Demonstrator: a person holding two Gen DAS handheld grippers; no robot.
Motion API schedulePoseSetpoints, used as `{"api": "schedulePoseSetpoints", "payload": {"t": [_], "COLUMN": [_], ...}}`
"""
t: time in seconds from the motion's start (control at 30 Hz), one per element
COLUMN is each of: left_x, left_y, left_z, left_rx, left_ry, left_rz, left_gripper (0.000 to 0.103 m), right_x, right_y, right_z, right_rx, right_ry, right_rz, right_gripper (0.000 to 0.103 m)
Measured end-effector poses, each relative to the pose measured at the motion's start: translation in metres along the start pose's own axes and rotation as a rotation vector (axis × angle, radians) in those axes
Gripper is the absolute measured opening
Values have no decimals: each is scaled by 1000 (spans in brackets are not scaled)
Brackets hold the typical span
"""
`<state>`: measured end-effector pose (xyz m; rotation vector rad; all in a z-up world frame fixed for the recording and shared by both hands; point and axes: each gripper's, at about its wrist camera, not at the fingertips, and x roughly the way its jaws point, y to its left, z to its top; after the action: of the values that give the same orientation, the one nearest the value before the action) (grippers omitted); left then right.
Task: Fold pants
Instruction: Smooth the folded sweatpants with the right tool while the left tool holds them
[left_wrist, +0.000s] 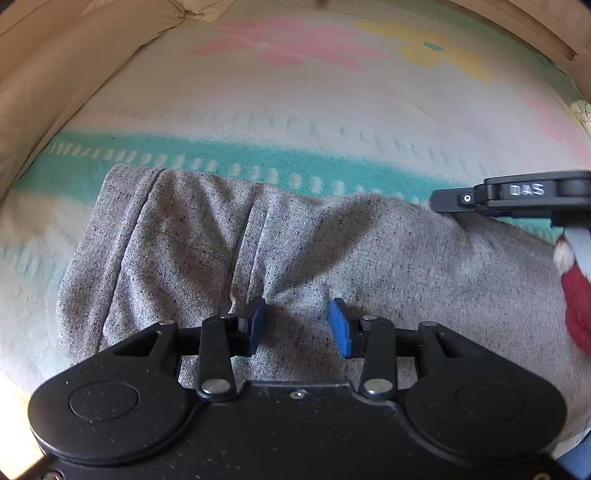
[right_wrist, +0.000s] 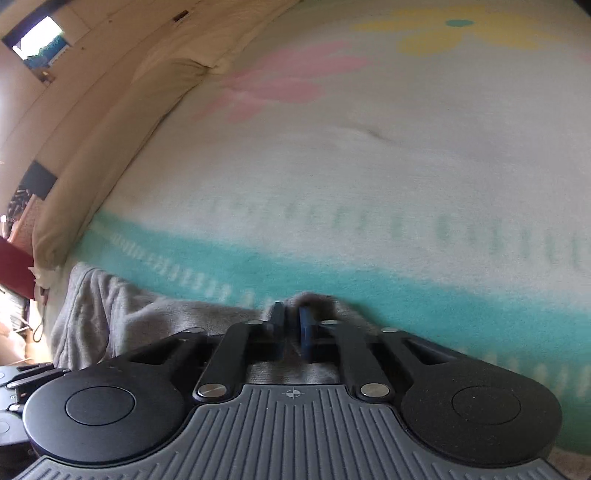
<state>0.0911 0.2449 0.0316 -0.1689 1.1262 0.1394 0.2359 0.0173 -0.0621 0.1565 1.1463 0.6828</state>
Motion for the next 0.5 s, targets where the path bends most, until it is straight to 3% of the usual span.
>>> {"api": "schedulePoseSetpoints", "payload": {"t": [0.1, 0.27, 0.37, 0.5], "left_x": [-3, -9, -11, -21], "left_y": [-5, -10, -20, -36], "left_z": [-6, -27, -36, -45], "left_rx": [38, 120, 179, 231], "left_ry": [-6, 3, -19, -60], "left_rz": [10, 38, 76, 86], "left_gripper": [49, 50, 50, 47], "right_x": [-6, 8, -2, -32], "right_y": [5, 6, 4, 4], "right_z": [4, 3, 10, 17], "right_rx": [-33, -23, -6, 10], "right_ry": [-54, -54, -92, -143], "right_rz": [-69, -117, -130, -106], "right_gripper": [3, 3, 14, 14]}}
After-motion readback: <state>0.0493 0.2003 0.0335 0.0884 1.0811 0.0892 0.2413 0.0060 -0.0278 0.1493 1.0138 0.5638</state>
